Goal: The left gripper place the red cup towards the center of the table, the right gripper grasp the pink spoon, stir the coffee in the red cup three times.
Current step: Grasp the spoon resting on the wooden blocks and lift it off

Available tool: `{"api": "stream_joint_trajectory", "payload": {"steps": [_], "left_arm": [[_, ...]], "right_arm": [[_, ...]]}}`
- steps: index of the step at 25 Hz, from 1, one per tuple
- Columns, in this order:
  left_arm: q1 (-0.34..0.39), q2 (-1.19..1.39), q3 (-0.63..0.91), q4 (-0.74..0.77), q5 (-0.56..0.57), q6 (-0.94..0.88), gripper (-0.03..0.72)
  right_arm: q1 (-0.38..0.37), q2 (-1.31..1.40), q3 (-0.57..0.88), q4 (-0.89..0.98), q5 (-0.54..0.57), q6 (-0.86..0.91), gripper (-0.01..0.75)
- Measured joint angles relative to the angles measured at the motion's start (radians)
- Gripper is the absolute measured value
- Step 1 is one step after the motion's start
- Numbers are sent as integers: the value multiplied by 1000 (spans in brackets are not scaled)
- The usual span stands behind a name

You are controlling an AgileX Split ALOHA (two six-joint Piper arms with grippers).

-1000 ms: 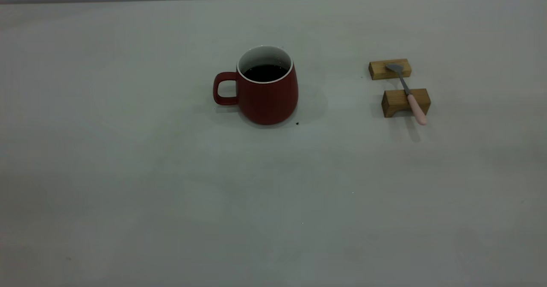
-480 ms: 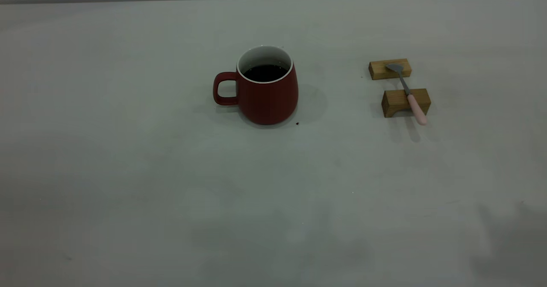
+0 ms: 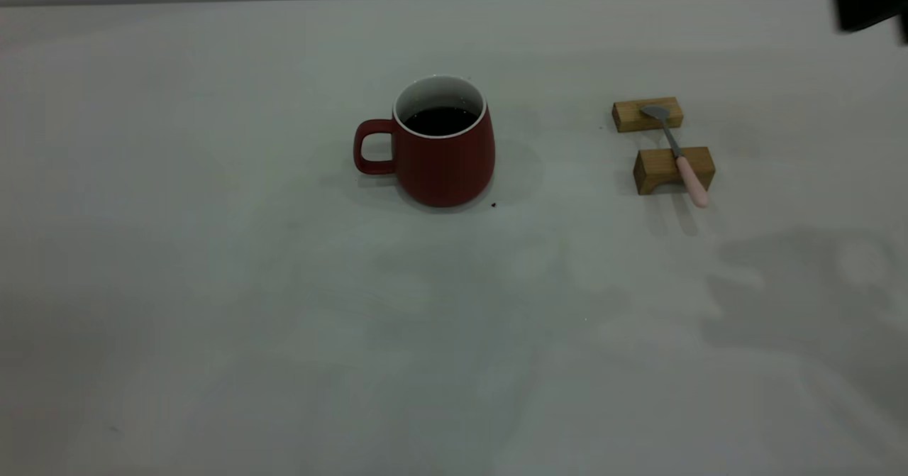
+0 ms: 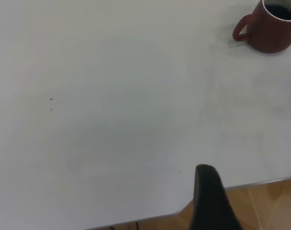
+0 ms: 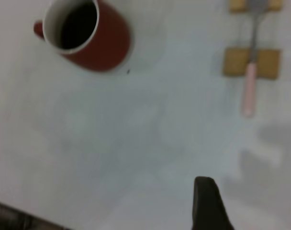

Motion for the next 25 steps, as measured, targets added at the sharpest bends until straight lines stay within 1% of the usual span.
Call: {"api": "stream_joint_trajectory", "payload": {"steps": [4, 7, 11, 14, 16, 20, 22, 25], "left_arm": [[0, 0, 0, 0, 0, 1, 501], [0, 0, 0, 0, 0, 1, 501], [0, 0, 0, 0, 0, 1, 501], [0, 0, 0, 0, 0, 1, 501], [0, 0, 0, 0, 0, 1, 501], [0, 0, 0, 0, 0, 1, 501], [0, 0, 0, 0, 0, 1, 501], [0, 0, 0, 0, 0, 0, 501]], "right_arm": [[80, 205, -117, 1, 13, 5, 489], [117, 351, -218, -74, 41, 103, 489], [124, 497, -348, -261, 80, 354, 489], [124, 586, -448, -364, 131, 474, 489], [125, 635, -513, -391, 157, 512, 489], [141, 722, -589, -434, 170, 531, 501], [146, 757, -613, -476, 178, 547, 522], [146, 796, -641, -554, 184, 620, 568]]}}
